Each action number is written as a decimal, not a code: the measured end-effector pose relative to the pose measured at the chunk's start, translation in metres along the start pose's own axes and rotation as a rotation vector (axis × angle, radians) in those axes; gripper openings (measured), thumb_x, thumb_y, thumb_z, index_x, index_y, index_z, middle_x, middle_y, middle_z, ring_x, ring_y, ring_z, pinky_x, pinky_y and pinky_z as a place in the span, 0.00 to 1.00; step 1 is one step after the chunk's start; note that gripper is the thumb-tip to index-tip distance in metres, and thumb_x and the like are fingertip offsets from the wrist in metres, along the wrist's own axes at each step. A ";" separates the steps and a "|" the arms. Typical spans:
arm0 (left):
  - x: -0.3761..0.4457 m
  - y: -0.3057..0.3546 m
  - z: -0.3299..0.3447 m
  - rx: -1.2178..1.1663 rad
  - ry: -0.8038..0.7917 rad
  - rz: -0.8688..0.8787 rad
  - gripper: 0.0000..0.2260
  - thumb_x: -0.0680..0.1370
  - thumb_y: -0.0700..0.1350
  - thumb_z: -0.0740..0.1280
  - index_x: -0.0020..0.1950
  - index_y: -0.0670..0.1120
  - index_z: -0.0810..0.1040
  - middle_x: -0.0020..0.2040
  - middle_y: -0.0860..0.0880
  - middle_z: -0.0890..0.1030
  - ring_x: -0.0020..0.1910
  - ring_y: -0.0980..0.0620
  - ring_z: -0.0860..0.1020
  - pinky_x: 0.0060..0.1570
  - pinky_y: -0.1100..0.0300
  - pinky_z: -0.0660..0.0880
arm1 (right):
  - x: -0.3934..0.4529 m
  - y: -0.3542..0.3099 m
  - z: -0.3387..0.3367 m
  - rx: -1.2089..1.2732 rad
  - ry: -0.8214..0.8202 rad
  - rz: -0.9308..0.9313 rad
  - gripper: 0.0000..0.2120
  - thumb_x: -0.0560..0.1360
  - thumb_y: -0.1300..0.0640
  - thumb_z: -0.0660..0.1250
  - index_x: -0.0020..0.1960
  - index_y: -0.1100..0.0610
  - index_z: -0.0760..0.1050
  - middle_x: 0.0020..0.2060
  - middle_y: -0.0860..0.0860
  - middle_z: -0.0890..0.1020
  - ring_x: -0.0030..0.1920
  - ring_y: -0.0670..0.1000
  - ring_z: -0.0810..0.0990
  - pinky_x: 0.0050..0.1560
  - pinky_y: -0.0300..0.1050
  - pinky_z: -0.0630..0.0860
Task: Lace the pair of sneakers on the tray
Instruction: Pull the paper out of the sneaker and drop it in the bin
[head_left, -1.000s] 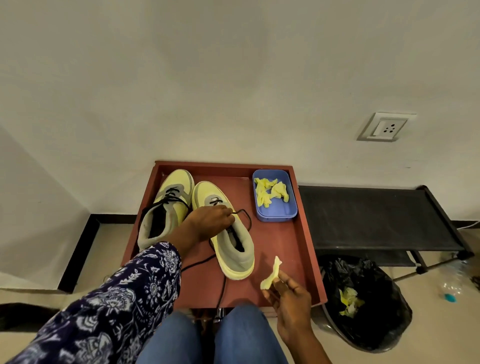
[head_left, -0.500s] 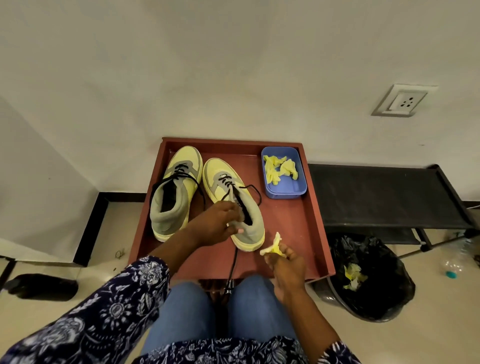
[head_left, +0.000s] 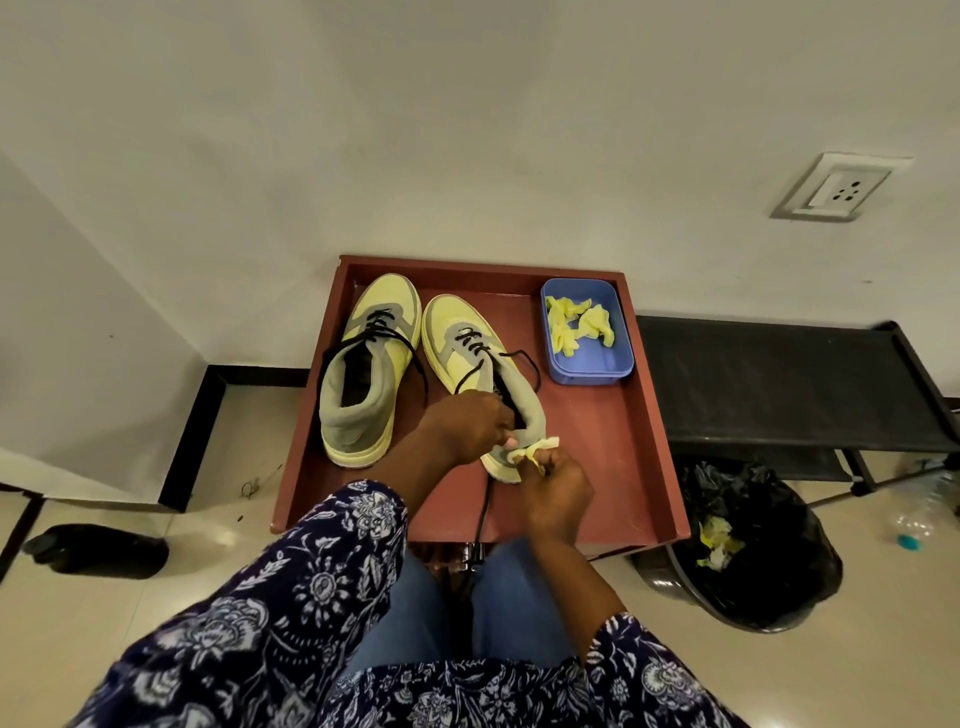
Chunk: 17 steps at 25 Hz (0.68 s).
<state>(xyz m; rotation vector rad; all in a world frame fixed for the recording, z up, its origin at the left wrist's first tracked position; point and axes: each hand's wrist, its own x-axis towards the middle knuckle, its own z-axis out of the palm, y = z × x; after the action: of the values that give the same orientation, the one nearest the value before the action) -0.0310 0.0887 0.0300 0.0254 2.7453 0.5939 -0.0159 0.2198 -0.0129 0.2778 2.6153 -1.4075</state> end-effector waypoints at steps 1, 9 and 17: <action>0.002 0.000 0.000 0.004 -0.014 -0.018 0.13 0.78 0.49 0.63 0.51 0.39 0.78 0.52 0.40 0.79 0.53 0.42 0.76 0.43 0.57 0.66 | 0.001 0.004 0.002 -0.040 -0.011 -0.009 0.05 0.71 0.62 0.69 0.44 0.64 0.80 0.43 0.59 0.83 0.43 0.55 0.79 0.41 0.37 0.66; 0.004 -0.001 0.003 -0.077 0.009 -0.073 0.13 0.77 0.50 0.63 0.46 0.40 0.76 0.49 0.42 0.79 0.50 0.43 0.76 0.41 0.56 0.66 | 0.000 0.001 0.011 -0.061 -0.083 0.052 0.08 0.72 0.58 0.69 0.42 0.63 0.79 0.41 0.59 0.84 0.44 0.58 0.79 0.37 0.37 0.61; 0.002 0.005 0.005 -0.096 0.037 -0.076 0.13 0.78 0.49 0.63 0.48 0.38 0.77 0.50 0.41 0.79 0.51 0.43 0.76 0.42 0.57 0.65 | 0.008 -0.005 0.018 0.003 -0.072 0.245 0.12 0.70 0.55 0.71 0.46 0.64 0.81 0.46 0.63 0.83 0.49 0.62 0.80 0.43 0.46 0.73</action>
<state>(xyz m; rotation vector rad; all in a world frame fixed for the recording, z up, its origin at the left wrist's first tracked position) -0.0317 0.0957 0.0273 -0.1132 2.7360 0.7107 -0.0242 0.2029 -0.0200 0.5186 2.4238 -1.3135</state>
